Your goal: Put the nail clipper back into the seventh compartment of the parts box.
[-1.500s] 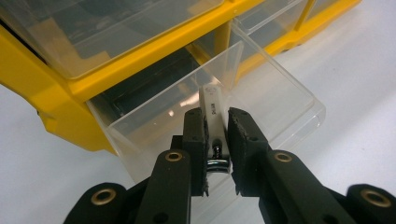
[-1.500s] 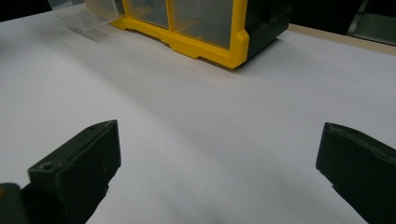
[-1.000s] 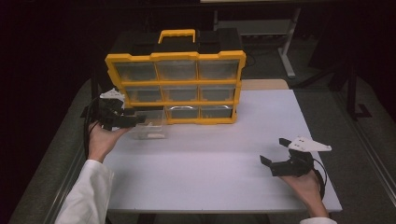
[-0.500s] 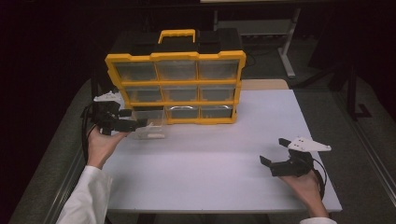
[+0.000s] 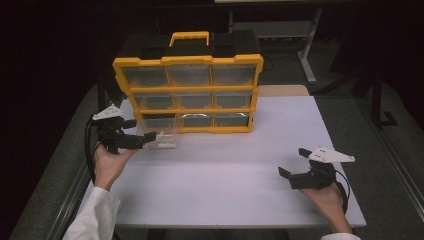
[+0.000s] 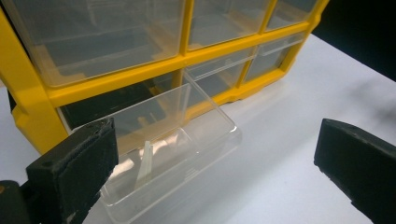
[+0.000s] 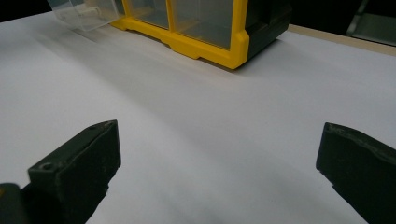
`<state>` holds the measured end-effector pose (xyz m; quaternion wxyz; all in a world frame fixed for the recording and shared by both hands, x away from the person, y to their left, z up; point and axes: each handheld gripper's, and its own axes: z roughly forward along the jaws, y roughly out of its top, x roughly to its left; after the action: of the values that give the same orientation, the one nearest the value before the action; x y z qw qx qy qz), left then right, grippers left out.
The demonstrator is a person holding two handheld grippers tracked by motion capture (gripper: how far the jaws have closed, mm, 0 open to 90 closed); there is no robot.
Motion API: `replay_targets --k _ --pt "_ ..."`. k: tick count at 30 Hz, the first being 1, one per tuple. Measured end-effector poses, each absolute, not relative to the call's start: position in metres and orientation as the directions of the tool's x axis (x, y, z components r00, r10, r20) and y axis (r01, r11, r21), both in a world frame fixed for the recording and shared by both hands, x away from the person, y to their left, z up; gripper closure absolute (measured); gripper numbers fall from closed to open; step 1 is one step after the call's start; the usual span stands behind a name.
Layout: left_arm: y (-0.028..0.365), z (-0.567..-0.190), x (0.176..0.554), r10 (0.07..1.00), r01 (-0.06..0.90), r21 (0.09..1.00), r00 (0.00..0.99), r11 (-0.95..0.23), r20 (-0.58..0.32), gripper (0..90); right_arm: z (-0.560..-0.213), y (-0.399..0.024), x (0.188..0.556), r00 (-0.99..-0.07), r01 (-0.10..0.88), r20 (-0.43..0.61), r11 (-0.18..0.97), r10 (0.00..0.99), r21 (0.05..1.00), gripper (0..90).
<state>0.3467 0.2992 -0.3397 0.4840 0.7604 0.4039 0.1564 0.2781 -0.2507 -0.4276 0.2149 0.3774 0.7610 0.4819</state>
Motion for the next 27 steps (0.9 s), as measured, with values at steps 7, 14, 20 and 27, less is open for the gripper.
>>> replay_targets --k 7,14,20,27 --pt "0.299 -0.349 0.336 0.762 0.441 0.871 0.634 -0.217 -0.131 0.0 -0.428 -0.251 0.278 -0.623 0.367 0.038 0.25 0.781 0.896 0.0" --pt "0.31 -0.36 0.33 0.771 0.426 0.891 0.617 -0.158 -0.159 0.0 -0.427 -0.252 0.278 -0.621 0.367 0.039 0.247 0.783 0.897 0.0" --pt "0.316 -0.366 0.323 0.788 0.412 0.898 0.599 -0.153 -0.141 0.0 -0.428 -0.252 0.278 -0.62 0.369 0.039 0.248 0.783 0.896 0.0" --pt "0.318 -0.376 0.316 0.802 0.408 0.9 0.583 -0.154 -0.127 0.0 -0.428 -0.252 0.278 -0.62 0.37 0.039 0.249 0.784 0.895 0.0"
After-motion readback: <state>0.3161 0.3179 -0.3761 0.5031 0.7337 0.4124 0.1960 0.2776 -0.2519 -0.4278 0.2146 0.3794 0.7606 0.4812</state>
